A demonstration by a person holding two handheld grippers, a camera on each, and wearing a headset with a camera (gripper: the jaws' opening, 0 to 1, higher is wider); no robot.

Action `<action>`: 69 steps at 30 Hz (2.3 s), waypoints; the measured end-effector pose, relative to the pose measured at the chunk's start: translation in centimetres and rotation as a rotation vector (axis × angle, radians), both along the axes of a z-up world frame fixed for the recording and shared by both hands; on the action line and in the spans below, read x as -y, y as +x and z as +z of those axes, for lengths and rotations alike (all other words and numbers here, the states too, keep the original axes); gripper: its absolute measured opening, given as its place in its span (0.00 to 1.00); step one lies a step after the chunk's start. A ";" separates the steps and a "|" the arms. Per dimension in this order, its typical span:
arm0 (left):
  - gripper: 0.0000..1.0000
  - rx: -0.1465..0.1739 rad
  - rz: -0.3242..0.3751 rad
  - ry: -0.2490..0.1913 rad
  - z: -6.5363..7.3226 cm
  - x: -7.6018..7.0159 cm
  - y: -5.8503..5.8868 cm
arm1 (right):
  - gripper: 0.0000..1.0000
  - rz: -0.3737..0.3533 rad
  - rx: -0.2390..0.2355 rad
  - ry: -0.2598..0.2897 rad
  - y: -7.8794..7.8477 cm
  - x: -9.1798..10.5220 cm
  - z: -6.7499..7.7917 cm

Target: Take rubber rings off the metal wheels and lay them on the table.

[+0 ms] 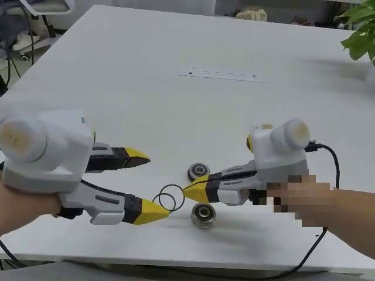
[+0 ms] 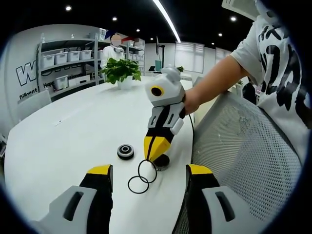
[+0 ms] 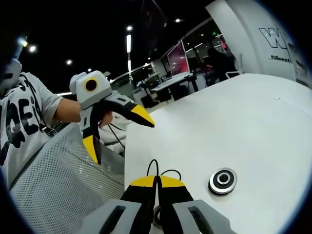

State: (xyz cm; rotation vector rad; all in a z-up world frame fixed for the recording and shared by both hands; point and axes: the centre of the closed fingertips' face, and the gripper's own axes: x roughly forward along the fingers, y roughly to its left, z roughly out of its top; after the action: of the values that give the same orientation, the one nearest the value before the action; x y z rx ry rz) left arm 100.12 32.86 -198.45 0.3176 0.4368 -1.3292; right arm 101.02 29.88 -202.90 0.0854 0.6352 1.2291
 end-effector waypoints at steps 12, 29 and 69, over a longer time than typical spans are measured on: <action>0.59 -0.010 0.037 -0.009 -0.2 -1.0 0.2 | 0.00 -0.003 -0.019 -0.017 0.4 -0.7 -1.2; 0.58 -0.022 0.060 -0.005 -0.5 -1.9 0.2 | 0.00 -0.040 -0.050 -0.040 1.0 -1.2 -2.9; 0.58 -0.035 0.066 0.009 -0.9 -2.1 0.5 | 0.00 -0.155 -0.108 -0.117 2.7 -0.6 -5.0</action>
State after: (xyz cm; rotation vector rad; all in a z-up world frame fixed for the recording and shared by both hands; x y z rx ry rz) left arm 100.59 34.93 -199.39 0.2857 0.4793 -1.2701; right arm 103.74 30.51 -207.86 0.1011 0.7788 1.0411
